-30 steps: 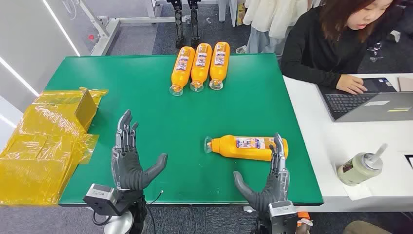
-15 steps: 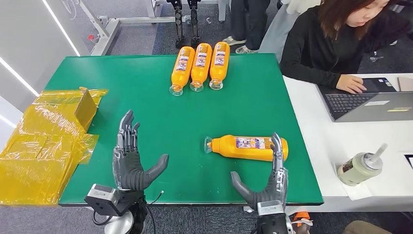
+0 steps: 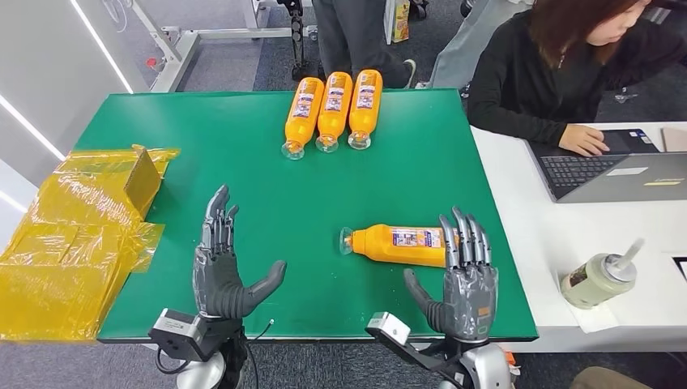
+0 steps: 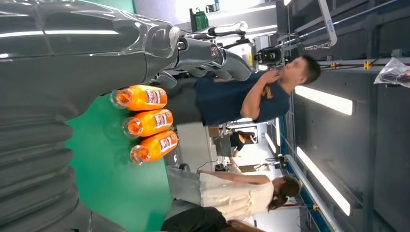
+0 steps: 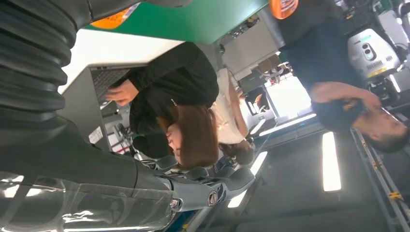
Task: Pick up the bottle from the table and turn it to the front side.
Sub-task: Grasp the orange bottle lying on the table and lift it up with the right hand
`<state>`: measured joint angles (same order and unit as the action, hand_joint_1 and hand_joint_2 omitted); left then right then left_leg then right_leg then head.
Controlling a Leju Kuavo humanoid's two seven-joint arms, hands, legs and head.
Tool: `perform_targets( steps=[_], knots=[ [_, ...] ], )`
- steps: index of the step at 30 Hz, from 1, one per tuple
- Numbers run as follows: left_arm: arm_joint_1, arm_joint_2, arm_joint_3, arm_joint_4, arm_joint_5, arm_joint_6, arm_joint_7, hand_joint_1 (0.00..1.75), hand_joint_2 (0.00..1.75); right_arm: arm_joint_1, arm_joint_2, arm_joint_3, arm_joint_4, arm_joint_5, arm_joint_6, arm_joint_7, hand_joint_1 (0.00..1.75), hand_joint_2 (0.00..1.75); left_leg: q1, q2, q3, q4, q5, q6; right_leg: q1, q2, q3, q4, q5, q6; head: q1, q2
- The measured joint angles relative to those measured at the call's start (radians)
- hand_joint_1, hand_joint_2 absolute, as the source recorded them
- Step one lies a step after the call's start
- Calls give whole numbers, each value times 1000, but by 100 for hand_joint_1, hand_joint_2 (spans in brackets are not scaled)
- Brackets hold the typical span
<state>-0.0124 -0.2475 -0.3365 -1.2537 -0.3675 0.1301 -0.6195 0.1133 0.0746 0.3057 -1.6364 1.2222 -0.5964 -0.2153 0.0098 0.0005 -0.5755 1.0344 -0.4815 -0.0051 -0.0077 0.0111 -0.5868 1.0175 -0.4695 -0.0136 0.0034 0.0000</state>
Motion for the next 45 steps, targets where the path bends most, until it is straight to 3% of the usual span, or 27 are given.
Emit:
perform_targets(
  steps=[3, 6, 20, 32, 45],
  knots=[
    [-2, 0, 0, 13, 1, -2, -13, 0, 175, -46, -60, -8, 31, 117, -19, 84, 0, 175, 0, 0, 0, 0, 0, 0, 0, 0, 0, 0, 0, 0, 0, 0],
    [-2, 1, 0, 25, 7, -4, -25, 0, 175, -115, -142, -9, 63, 63, 73, 103, 0, 175, 0, 0, 0, 0, 0, 0, 0, 0, 0, 0, 0, 0, 0, 0],
    [-9, 1, 0, 71, 12, -27, -45, 0, 175, -309, -277, -2, 188, -71, 409, 74, 0, 175, 0, 0, 0, 1, 0, 0, 0, 0, 0, 0, 0, 0, 0, 0],
    [-12, -2, 0, 76, -5, -38, -19, 0, 175, -431, -291, 76, 399, -245, 633, 38, 0, 175, 0, -1, 0, 1, 0, 0, 0, 0, 0, 1, 0, 0, 0, 0],
    [-4, 1, 0, 43, 4, -47, 12, 0, 175, -462, -328, 174, 532, -306, 645, 57, 0, 175, 0, -2, -1, 1, 0, 0, 0, -1, 0, 0, 0, 0, 0, 0]
  ],
)
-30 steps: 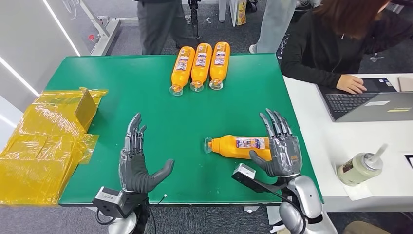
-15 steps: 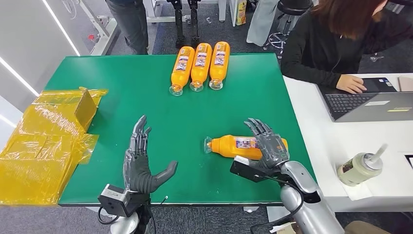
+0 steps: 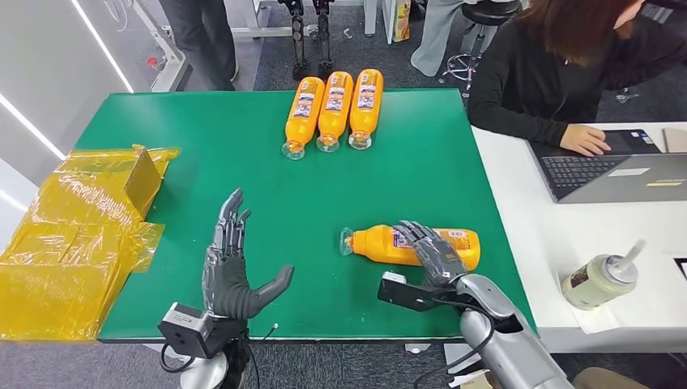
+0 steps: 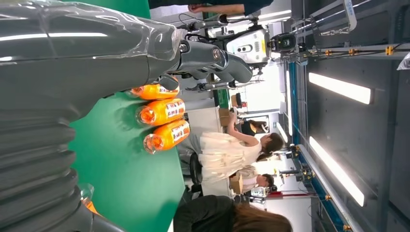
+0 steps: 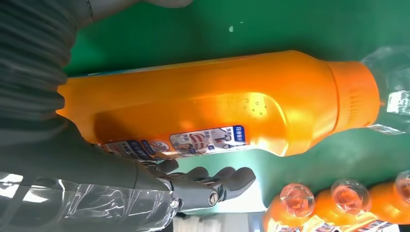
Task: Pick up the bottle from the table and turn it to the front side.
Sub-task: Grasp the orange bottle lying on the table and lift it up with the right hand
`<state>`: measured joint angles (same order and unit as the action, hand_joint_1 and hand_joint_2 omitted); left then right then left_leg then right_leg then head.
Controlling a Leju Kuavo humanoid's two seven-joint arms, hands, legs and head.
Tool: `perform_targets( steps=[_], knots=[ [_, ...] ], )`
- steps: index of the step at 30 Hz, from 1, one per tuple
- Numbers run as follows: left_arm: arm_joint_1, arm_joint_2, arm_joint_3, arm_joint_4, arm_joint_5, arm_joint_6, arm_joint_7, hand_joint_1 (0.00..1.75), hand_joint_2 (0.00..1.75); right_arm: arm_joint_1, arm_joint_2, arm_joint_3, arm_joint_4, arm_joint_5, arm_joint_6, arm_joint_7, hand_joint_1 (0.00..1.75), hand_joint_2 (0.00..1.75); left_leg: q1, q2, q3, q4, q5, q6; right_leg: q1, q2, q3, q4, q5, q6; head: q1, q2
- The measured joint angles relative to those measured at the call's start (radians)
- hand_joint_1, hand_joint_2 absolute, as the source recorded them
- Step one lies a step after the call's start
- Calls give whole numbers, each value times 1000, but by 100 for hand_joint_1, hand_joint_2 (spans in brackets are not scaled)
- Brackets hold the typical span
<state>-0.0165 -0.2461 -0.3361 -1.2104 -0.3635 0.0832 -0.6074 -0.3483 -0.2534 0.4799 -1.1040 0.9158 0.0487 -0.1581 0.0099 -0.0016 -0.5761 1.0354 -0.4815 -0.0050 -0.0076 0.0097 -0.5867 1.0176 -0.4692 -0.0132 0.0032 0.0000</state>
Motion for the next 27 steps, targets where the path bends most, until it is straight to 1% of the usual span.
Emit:
perform_targets(
  steps=[9, 19, 23, 27],
  knots=[
    [15, 9, 0, -17, 4, -1, 7, 0, 175, 25, -82, 14, -13, -31, 21, 11, 0, 175, 0, -1, 2, 1, 0, 0, 1, -1, 3, -1, 0, 0, 0, 0],
    [21, 27, 0, -17, 31, -1, 6, 0, 175, 101, -221, 6, -131, -101, 79, 36, 0, 175, 0, -2, 3, 2, -1, 2, 0, -2, 5, -1, 0, 2, 0, 0],
    [21, 37, 0, -17, 37, 0, 1, 0, 175, 104, -272, -22, -163, -170, 154, 16, 0, 175, 0, -2, 3, 2, 0, 3, 0, -2, 5, -1, 0, 3, 0, 0],
    [21, 43, 0, -16, 40, 0, -3, 0, 175, 74, -320, -39, -165, -244, 256, -15, 0, 175, 0, -2, 2, 3, 0, 3, 0, -2, 5, -1, 1, 3, 0, 0]
  ],
)
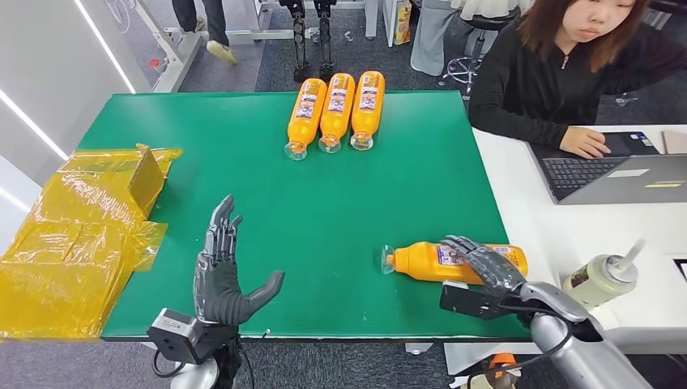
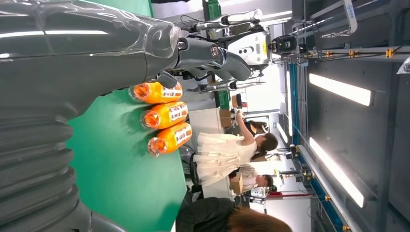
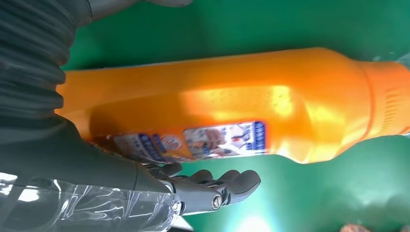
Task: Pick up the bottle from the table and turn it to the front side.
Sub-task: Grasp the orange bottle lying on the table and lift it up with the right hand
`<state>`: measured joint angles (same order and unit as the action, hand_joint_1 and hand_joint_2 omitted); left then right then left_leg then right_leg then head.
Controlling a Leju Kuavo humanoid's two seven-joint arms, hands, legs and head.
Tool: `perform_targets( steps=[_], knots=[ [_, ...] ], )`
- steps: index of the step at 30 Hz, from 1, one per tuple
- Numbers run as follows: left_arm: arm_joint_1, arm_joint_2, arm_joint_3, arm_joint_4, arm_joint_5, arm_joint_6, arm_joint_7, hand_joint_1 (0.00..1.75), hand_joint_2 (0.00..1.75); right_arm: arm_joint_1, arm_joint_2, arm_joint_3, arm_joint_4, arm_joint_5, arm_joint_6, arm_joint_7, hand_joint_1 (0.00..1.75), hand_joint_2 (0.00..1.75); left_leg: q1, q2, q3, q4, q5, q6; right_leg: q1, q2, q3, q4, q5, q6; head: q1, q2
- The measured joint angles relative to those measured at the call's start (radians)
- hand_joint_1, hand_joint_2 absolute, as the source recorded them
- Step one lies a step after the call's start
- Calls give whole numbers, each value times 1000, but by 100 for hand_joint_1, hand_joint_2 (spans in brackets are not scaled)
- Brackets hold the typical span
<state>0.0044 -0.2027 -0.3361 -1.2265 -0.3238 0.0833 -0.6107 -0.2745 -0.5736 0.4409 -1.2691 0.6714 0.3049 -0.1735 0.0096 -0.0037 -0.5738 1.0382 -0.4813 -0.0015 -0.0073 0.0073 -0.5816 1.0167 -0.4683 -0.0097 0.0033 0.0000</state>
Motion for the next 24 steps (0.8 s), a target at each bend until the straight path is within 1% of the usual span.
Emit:
perform_targets(
  steps=[2, 5, 12, 17, 18, 21, 22, 24],
  knots=[
    [0, 1, 0, 1, 1, 0, -4, 0, 175, -23, -19, 0, 12, -21, 35, -9, 0, 175, 0, 0, 0, 0, 0, 1, 0, 0, 0, 0, 0, 0, 0, 0],
    [-1, 4, 0, 5, 2, 1, -9, 0, 175, -57, -30, 4, 43, -25, 60, -16, 0, 175, 0, 0, 0, 0, 0, 1, 0, 0, 0, 0, 1, 1, 0, 0],
    [-1, 6, 0, 12, 6, 4, -11, 0, 175, -102, -32, 21, 96, -25, 64, -21, 0, 175, 0, 0, -1, 0, 0, 0, 0, 0, -1, 0, 0, 1, 0, 0],
    [-4, 6, 0, 20, 15, 16, -15, 0, 175, -171, -31, 77, 171, -44, 85, -47, 0, 175, 0, 0, -1, 0, 0, 1, 0, 0, -1, 0, 0, 1, 0, 0],
    [-5, 6, 0, 22, 17, 18, -16, 0, 175, -183, -31, 90, 187, -52, 90, -55, 13, 175, 0, 0, -1, 0, 0, 1, 0, 0, -1, 0, 0, 1, 0, 0],
    [-7, 6, 0, 26, 20, 22, -16, 0, 175, -209, -24, 135, 231, -61, 82, -65, 141, 175, 1, 0, -1, 0, 0, 1, 1, 0, -1, 0, 0, 1, 0, 0],
    [-7, 6, 0, 26, 20, 23, -16, 0, 175, -213, -18, 149, 244, -58, 67, -61, 172, 175, 1, 0, -1, 0, 0, 0, 1, 0, 0, 0, 0, 1, 0, 0],
    [-8, 6, 0, 26, 22, 25, -16, 0, 175, -215, -1, 174, 267, -50, 26, -47, 175, 175, 1, 1, 0, 0, 0, 0, 1, 1, 0, 0, 0, 0, 0, 0]
  ],
)
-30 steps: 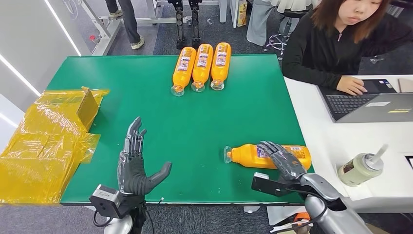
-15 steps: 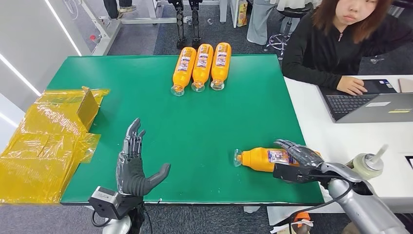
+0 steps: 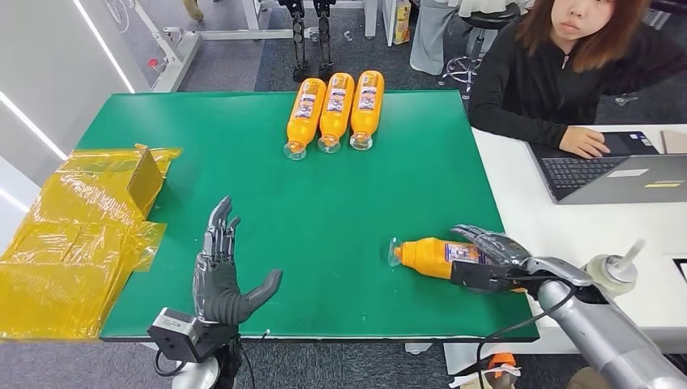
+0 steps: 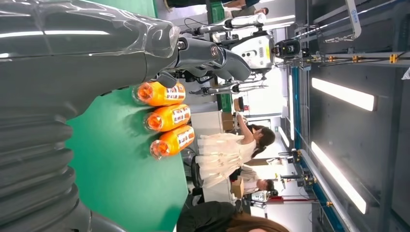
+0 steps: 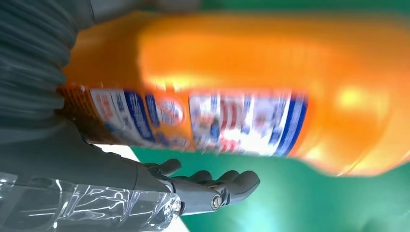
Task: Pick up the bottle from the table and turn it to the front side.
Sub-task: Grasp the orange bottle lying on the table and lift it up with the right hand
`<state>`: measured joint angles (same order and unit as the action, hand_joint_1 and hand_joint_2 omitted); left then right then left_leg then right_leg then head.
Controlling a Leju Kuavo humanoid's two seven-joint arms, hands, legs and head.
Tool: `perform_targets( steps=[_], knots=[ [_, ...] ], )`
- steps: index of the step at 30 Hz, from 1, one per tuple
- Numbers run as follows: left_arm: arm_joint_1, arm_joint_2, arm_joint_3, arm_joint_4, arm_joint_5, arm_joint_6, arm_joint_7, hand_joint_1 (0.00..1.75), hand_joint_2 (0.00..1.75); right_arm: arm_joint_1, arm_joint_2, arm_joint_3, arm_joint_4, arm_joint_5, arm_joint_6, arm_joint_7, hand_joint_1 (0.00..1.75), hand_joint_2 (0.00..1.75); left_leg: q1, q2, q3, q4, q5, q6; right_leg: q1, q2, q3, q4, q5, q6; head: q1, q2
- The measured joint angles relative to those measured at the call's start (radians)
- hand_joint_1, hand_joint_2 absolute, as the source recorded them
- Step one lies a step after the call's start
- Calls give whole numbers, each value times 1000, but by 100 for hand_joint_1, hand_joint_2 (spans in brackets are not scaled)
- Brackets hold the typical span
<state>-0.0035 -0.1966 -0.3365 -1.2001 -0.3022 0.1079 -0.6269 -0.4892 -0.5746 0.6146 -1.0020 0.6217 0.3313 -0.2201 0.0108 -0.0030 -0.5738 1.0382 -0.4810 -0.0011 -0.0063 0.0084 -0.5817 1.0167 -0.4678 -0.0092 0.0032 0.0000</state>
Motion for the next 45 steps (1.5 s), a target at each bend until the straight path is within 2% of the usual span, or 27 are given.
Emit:
perform_targets(
  steps=[4, 15, 20, 24, 30, 36, 39, 45],
  knots=[
    [-1, 0, 0, 0, 1, 8, 5, 0, 175, -3, 31, 21, 24, 7, -52, 11, 175, 175, 0, 3, 2, 0, 0, 0, 0, 2, 1, 0, 0, 0, 0, 0],
    [-1, -1, 0, 1, 2, 12, 7, 0, 175, -6, 73, 24, 43, 49, -110, 18, 175, 175, 0, 6, 5, -1, 0, 0, 0, 5, 3, 0, 3, -1, 0, 0],
    [-1, -1, 0, 2, 0, 13, 2, 0, 175, 15, 96, 9, 26, 115, -223, 17, 175, 175, 0, 7, 5, -1, 0, 0, 0, 6, 3, 0, 3, -2, 0, 0],
    [9, 0, 0, 2, 0, 25, 0, 0, 175, 83, 112, -36, -63, 150, -311, 21, 175, 175, 0, 5, 3, -1, 1, 0, 0, 4, 2, 0, 3, -2, 0, 0],
    [24, 0, 0, 2, -6, 27, -3, 0, 175, 175, 111, -128, -248, 113, -318, 5, 175, 175, 0, 1, -4, 0, 2, 0, 0, 0, -5, 0, 3, -1, 0, 0],
    [22, -6, 0, 2, -19, 25, -1, 0, 175, 189, 119, -186, -354, 147, -320, -18, 175, 175, 0, 1, -7, -1, 2, 0, 0, 1, -7, 0, 3, -1, 0, 0],
    [18, -15, 2, 4, 23, -18, 6, 0, 175, 183, 133, -187, -369, 153, -324, -36, 175, 175, 0, 0, -7, -1, 2, 0, 0, 0, -7, 0, 3, -1, 0, 0],
    [18, -23, 15, 30, 252, -256, 11, 0, 175, 201, 144, -179, -391, 148, -360, -80, 175, 175, 0, 0, -7, -1, 2, 0, 0, 0, -7, 0, 2, -1, 0, 0]
  ],
)
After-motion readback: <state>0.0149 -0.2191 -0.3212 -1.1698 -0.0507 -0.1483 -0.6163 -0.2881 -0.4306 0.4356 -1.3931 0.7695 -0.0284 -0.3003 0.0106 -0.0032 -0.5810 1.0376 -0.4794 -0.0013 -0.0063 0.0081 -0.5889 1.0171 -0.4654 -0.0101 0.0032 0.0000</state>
